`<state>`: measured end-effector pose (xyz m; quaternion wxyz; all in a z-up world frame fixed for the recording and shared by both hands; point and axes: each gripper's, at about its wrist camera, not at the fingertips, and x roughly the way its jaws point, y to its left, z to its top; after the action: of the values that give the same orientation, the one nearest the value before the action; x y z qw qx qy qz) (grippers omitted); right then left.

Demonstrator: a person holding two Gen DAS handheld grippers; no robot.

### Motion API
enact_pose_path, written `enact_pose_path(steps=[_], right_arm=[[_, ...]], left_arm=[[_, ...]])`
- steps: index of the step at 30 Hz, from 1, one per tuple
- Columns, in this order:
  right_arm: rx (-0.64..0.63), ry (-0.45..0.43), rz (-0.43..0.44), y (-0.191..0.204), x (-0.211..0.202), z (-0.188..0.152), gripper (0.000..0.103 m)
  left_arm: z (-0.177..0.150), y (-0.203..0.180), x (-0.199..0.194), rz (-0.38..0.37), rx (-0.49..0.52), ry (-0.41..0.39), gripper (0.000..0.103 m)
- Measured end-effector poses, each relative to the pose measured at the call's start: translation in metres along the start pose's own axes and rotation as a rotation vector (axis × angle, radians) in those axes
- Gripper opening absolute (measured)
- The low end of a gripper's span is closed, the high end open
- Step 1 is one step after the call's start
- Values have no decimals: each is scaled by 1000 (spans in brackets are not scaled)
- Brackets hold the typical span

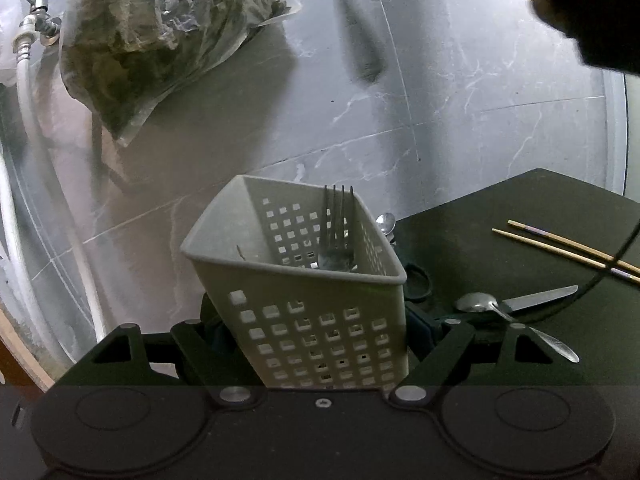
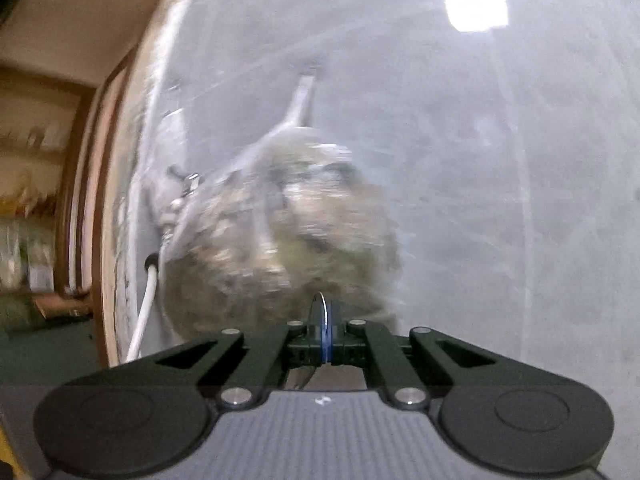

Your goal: Organize utensils

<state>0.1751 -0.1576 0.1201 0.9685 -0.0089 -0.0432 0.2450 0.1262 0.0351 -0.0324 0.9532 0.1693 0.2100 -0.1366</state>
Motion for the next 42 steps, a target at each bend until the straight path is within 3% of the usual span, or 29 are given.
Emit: enact_pose_path(steps=[4, 7, 10, 11, 12, 13, 14, 16, 18, 19, 23, 27, 33, 38, 42], right_arm=[[-102, 38, 10, 43, 13, -36, 1], [-67, 176, 109, 56, 22, -67, 1], [-42, 296, 155, 56, 26, -89, 6], [-26, 315, 165, 55, 26, -91, 22], [-5, 332, 177, 52, 24, -91, 49], [18, 332, 185, 48, 20, -91, 61], [40, 324, 188, 43, 15, -91, 71], [79, 332, 164, 29, 10, -88, 77], [125, 350, 105, 11, 7, -92, 100], [168, 371, 74, -1, 6, -99, 103], [432, 549, -7, -59, 25, -142, 103], [578, 610, -117, -110, 56, -177, 103], [541, 674, -214, -151, 132, -214, 103], [435, 702, -173, -160, 151, -234, 101], [387, 696, -180, -156, 160, -235, 66]], left_arm=[[-2, 2, 0, -7, 3, -3, 82], [-2, 4, 1, -9, 1, -6, 82], [-4, 5, 1, -13, 2, -13, 82], [-4, 5, 1, -14, 3, -14, 82], [-4, 6, 1, -16, 4, -14, 82], [-4, 6, 2, -19, 4, -13, 82], [-4, 6, 2, -19, 4, -12, 82], [-4, 7, 3, -19, 4, -10, 82], [-4, 6, 3, -13, 2, -6, 82], [-4, 6, 3, -10, -1, -3, 82], [-1, 3, 3, -3, -3, 6, 82], [2, 2, 4, 10, -10, 20, 82], [7, -1, 10, 41, -33, 40, 82], [10, -4, 10, 54, -48, 55, 82], [11, -5, 10, 62, -52, 63, 82]])
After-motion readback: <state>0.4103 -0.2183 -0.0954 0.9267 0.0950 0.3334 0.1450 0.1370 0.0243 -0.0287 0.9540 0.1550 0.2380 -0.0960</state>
